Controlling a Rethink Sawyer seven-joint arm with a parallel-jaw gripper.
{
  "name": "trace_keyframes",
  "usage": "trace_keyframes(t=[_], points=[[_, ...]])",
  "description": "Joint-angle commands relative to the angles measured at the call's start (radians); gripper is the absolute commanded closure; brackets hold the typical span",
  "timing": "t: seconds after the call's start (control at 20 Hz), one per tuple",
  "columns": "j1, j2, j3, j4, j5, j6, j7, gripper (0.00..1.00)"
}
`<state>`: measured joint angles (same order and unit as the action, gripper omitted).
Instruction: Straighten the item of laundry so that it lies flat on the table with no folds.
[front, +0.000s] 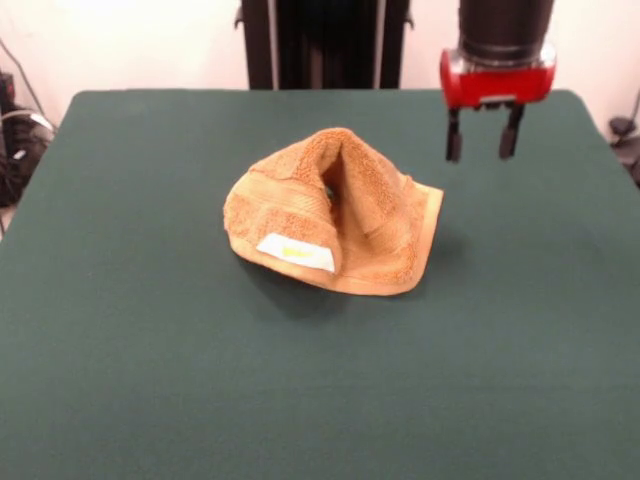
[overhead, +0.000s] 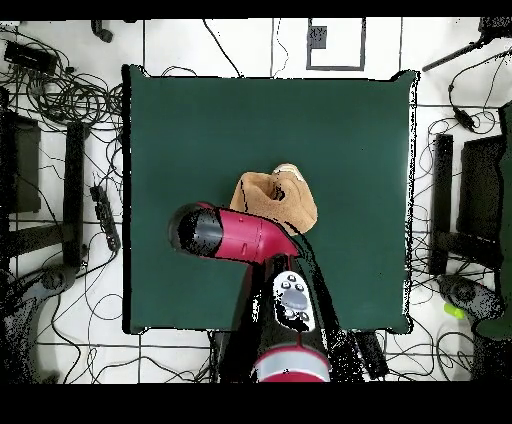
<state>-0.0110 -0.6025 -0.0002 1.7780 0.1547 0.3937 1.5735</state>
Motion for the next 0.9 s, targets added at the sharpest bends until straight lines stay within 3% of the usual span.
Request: trace_keyframes(t=[0.05,0.55,0.9], points=[[-0.032,0.070,0.069,-0.109,0.064,0.007,0.193,0.00],[-0.111,-0.034,0.094,-0.152,0.052,0.247,0.132,0.00],[-0.128,-0.013,0.109,-0.142,0.035,0.170,0.134,0.00]])
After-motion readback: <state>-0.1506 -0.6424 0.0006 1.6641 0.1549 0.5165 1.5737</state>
